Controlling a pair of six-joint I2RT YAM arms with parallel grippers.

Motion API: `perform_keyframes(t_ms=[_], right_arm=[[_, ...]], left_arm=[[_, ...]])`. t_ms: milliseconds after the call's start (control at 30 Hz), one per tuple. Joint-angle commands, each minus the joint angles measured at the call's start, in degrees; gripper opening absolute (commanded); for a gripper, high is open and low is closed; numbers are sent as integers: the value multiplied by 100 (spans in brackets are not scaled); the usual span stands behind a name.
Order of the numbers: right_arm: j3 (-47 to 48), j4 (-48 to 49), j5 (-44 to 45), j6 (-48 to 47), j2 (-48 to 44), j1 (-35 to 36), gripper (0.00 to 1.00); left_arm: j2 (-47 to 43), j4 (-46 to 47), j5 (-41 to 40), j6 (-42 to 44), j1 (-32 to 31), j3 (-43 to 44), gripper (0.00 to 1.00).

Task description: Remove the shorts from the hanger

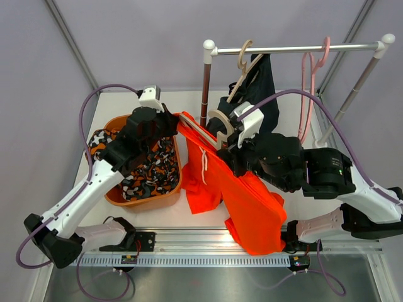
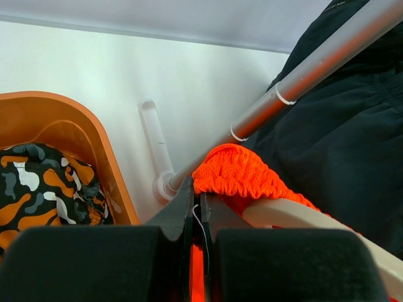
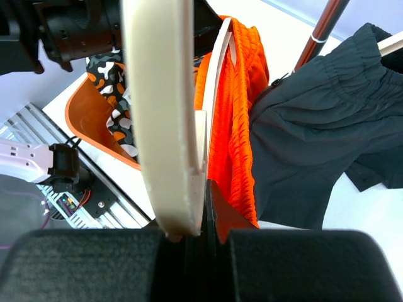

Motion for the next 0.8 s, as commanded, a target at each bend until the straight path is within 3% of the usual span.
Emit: perform_keyframes(t_ms=[0, 167, 300, 467, 600, 767], right_arm=[[131, 422, -695, -28, -534, 217, 0], [122, 467, -196, -45, -657, 217, 0], [105, 782, 332, -239, -640, 217, 0], [87, 1108, 1027, -511, -385, 217, 0], [8, 1660, 931, -687, -349, 217, 0], [34, 2040, 1483, -994, -227, 208, 0]], left_arm=[[226, -124, -823, 314, 419, 139, 0], [139, -46, -341, 279, 481, 104, 0], [-53, -54, 501, 261, 446, -54, 0], [-423, 148, 1127, 524, -116, -336, 0], [-529, -28, 1225, 656, -564, -309, 0], [-1187, 385, 1409, 700, -908, -625, 0]])
